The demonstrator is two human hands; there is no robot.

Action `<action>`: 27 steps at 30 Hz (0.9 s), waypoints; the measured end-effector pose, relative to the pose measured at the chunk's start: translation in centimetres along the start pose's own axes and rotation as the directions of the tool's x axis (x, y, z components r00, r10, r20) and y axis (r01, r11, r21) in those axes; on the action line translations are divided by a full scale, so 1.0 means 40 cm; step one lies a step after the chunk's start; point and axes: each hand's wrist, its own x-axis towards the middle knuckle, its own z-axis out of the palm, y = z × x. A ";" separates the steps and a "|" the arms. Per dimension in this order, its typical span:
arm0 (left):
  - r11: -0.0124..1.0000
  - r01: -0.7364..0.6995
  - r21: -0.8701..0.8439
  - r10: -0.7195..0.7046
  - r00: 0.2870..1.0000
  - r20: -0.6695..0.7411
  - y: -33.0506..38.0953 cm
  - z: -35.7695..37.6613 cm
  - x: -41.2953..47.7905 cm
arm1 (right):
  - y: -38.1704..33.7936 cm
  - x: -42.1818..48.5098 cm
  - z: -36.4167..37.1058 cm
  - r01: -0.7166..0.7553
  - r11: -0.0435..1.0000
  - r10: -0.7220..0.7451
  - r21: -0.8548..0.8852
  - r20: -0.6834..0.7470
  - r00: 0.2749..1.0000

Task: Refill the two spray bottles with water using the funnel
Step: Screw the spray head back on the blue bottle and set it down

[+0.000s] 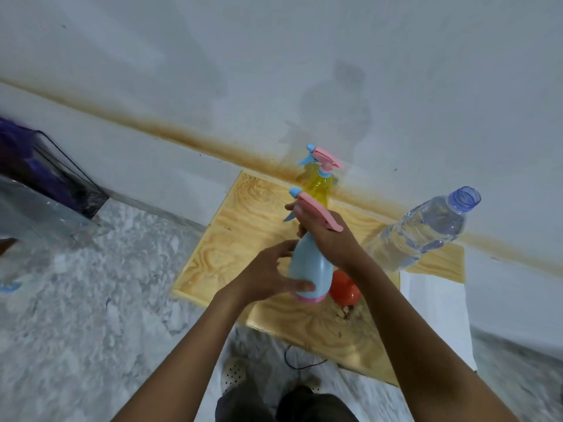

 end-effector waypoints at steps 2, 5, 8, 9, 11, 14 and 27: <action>0.997 -0.070 -0.013 0.069 0.997 -0.035 0.002 -0.001 -0.010 | -0.015 -0.007 0.010 0.058 0.998 -0.059 -0.013 -0.041 0.997; 0.994 -0.091 -0.065 0.083 0.989 -0.122 -0.008 -0.024 -0.007 | -0.007 -0.014 0.030 0.097 0.995 -0.100 -0.030 -0.152 0.983; 0.994 -0.107 0.024 0.109 0.974 -0.200 -0.024 -0.056 0.013 | 0.021 -0.012 0.048 0.069 0.996 -0.081 -0.056 -0.256 0.963; 0.992 -0.111 0.051 0.120 0.968 -0.220 -0.028 -0.067 0.022 | 0.029 -0.008 0.051 0.072 0.995 -0.088 -0.067 -0.271 0.959; 0.993 -0.103 0.056 0.114 0.956 -0.269 -0.033 -0.091 0.046 | 0.038 0.004 0.050 0.061 0.995 -0.082 -0.079 -0.290 0.953; 0.996 -0.068 0.062 0.086 0.932 -0.351 -0.042 -0.136 0.115 | 0.063 0.029 0.034 -0.030 0.997 -0.001 -0.076 -0.378 0.926; 0.996 0.043 0.076 -0.011 0.927 -0.375 -0.113 -0.205 0.465 | 0.188 0.272 -0.051 -0.255 0.960 0.145 -0.111 -0.582 0.800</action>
